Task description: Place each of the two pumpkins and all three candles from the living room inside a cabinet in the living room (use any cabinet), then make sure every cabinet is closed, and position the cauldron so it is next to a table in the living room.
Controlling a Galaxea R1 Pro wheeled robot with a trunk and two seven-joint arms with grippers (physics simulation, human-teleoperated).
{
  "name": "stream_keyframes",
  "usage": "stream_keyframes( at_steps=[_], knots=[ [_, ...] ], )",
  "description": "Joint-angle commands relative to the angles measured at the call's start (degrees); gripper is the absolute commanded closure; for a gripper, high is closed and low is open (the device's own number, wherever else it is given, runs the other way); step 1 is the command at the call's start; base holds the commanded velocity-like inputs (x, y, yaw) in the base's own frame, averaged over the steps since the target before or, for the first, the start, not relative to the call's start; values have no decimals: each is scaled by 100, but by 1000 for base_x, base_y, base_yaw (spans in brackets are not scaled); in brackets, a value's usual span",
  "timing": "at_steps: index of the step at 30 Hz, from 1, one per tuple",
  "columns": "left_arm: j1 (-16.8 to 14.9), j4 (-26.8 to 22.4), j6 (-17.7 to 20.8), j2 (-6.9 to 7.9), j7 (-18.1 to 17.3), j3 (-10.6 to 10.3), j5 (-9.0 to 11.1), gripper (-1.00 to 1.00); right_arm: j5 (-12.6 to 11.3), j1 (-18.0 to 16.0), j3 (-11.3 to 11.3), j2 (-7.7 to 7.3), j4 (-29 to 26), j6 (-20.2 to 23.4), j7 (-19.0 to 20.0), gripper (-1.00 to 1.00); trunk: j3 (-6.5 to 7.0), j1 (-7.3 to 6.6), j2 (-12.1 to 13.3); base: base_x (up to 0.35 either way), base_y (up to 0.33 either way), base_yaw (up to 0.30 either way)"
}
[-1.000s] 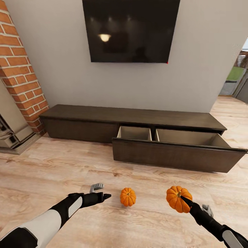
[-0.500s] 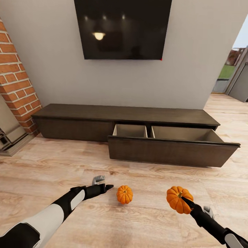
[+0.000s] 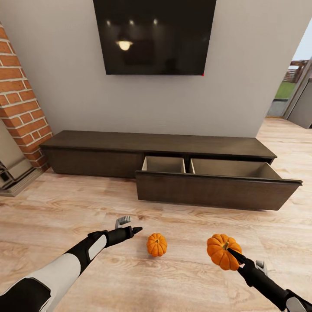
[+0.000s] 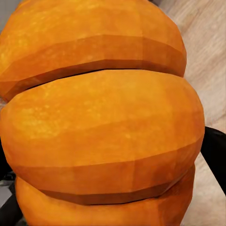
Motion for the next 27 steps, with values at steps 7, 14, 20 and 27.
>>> stream_keyframes(
  at_steps=[7,14,20,27],
  knots=[
    [89,-197,55,112,20,-104,64,-100,35,-232,206,-135,88,-160,164,100,-5,-1,-2,0,0,0],
    [97,-322,48,121,22,-104,66,-100,33,-132,225,-162,-427,199,1821,100,-5,-1,-2,40,0,0],
    [97,-329,41,122,16,-104,66,-100,32,-94,223,-166,-490,260,1855,100,-5,-1,-2,143,0,0],
    [97,-331,30,121,18,-104,66,-100,31,-90,225,-166,-496,269,1848,100,-5,-1,-2,144,-6,0]
  ],
)
